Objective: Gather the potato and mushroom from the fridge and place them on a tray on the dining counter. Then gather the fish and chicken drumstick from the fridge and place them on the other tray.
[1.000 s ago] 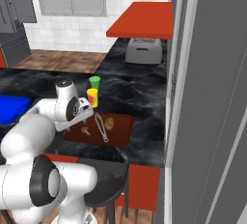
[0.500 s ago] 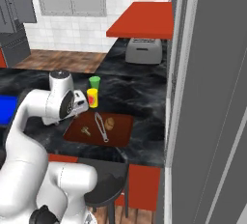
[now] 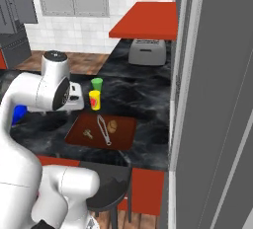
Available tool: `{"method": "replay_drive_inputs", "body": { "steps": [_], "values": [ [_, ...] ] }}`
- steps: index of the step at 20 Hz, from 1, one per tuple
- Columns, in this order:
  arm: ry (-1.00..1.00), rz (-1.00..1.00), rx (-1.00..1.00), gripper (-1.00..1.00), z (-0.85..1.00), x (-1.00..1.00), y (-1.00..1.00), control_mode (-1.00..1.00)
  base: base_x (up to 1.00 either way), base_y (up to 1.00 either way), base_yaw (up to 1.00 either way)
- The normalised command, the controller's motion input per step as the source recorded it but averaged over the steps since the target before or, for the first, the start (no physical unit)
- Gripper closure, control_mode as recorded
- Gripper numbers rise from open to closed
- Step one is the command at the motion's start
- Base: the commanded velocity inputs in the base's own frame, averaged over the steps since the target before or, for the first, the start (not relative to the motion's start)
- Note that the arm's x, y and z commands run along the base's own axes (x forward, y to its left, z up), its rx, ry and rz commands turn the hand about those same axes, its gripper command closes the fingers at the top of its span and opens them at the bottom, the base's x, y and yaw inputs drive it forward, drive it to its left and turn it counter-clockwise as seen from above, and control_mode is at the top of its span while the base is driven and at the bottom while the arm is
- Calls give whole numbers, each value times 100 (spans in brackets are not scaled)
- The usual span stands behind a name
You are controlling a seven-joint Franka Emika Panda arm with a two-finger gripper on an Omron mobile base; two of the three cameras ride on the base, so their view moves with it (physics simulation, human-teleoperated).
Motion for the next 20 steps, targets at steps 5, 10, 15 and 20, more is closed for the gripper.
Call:
{"method": "replay_drive_inputs", "body": {
  "steps": [5,10,15,20],
  "values": [
    [5,-25,0,-100,66,-80,-5,-100,0,0,0],
    [5,-27,0,-100,54,-83,-22,-100,0,0,0],
    [1,-22,-4,-100,22,-79,-17,-100,0,0,0],
    [-3,-9,-20,-100,0,-66,0,-100,0,0,0]
  ]
}}
